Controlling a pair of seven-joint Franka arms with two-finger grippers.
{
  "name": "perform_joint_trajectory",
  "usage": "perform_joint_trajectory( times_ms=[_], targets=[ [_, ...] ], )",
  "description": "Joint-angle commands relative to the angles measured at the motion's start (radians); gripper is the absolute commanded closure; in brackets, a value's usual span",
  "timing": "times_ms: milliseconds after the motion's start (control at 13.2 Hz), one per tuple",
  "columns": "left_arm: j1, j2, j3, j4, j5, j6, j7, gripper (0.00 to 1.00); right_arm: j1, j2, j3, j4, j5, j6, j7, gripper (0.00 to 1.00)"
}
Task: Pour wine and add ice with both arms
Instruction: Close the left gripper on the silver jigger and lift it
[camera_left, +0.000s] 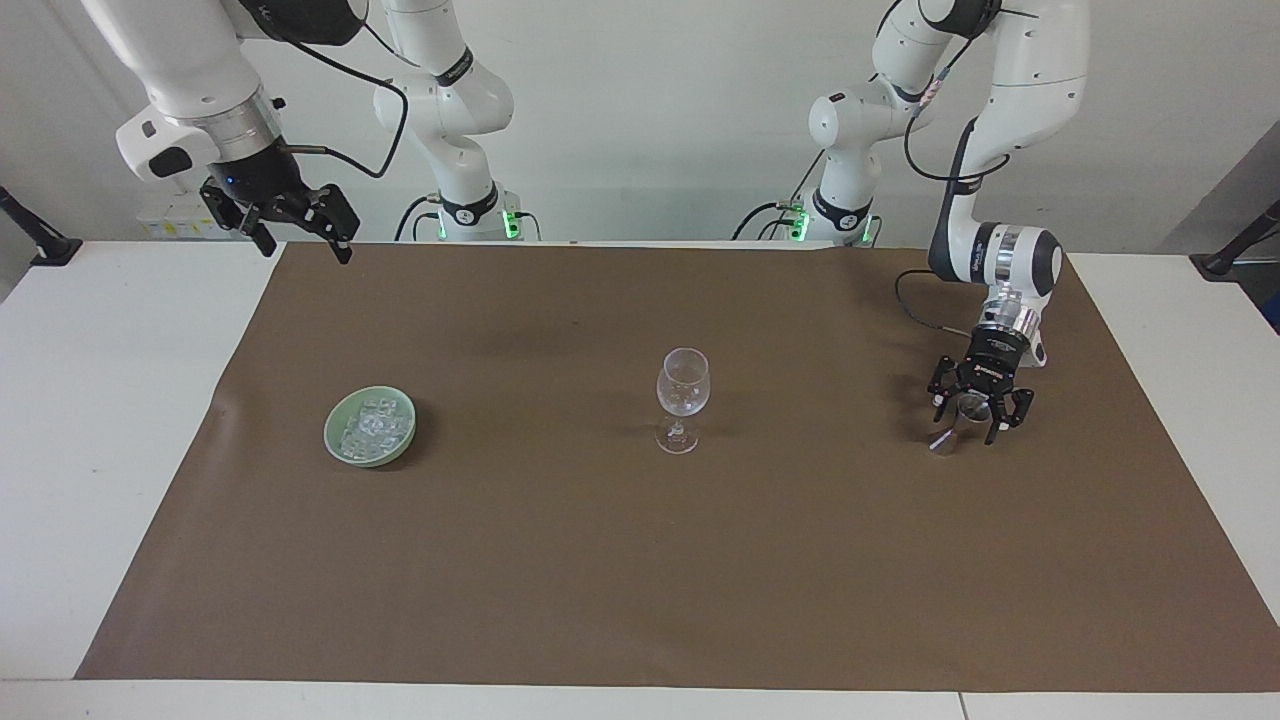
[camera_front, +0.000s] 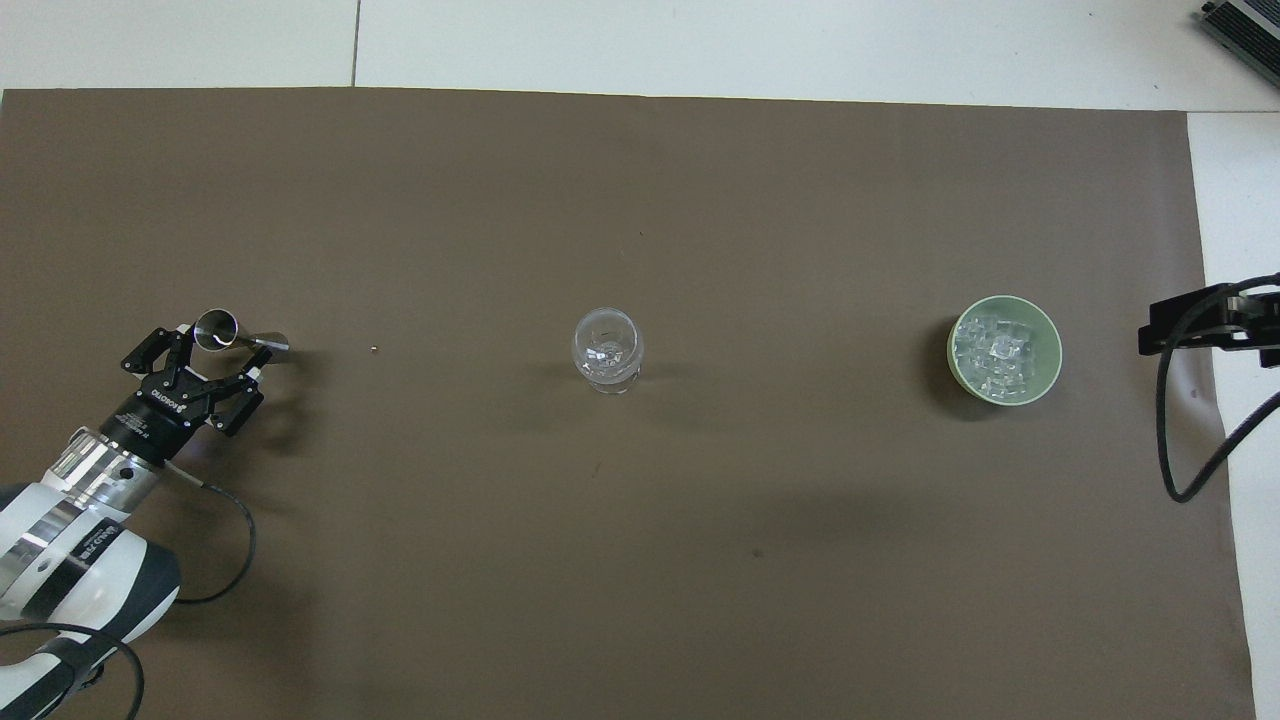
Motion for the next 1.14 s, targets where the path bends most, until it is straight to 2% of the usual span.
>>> perform_joint_trajectory(
  times_ms=[0, 76, 379, 606, 682, 834, 909, 1061],
  targets=[
    [-0.025, -0.024, 0.004, -0.025, -0.03, 0.03, 0.013, 0.23, -0.002, -0.02, 0.003, -0.018, 0.013, -0.005, 0.011, 0.0],
    [-0.031, -0.024, 0.004, -0.025, -0.046, 0.032, 0.013, 0.27, -0.002, -0.018, 0.003, -0.018, 0.015, -0.005, 0.011, 0.0],
    [-0.031, -0.024, 0.004, -0.022, -0.053, 0.03, 0.013, 0.29, -0.002, -0.018, 0.003, -0.018, 0.013, -0.005, 0.012, 0.0],
    [-0.031, -0.024, 0.007, -0.023, -0.053, 0.032, 0.012, 0.38, -0.002, -0.018, 0.003, -0.018, 0.013, -0.005, 0.011, 0.0],
    [-0.028, -0.024, 0.007, -0.023, -0.053, 0.03, 0.012, 0.53, -0.002, -0.018, 0.003, -0.018, 0.015, -0.005, 0.012, 0.0],
    [-0.025, -0.024, 0.007, -0.023, -0.055, 0.03, 0.012, 0.91, -0.002, -0.018, 0.003, -0.018, 0.013, -0.005, 0.011, 0.0],
    [-0.024, -0.024, 0.007, -0.023, -0.055, 0.03, 0.013, 1.0, -0.002, -0.02, 0.003, -0.018, 0.013, -0.005, 0.011, 0.0],
    [-0.021, -0.026, 0.007, -0.022, -0.056, 0.029, 0.012, 1.0, -0.002, -0.02, 0.003, -0.018, 0.013, -0.005, 0.011, 0.0]
  ],
)
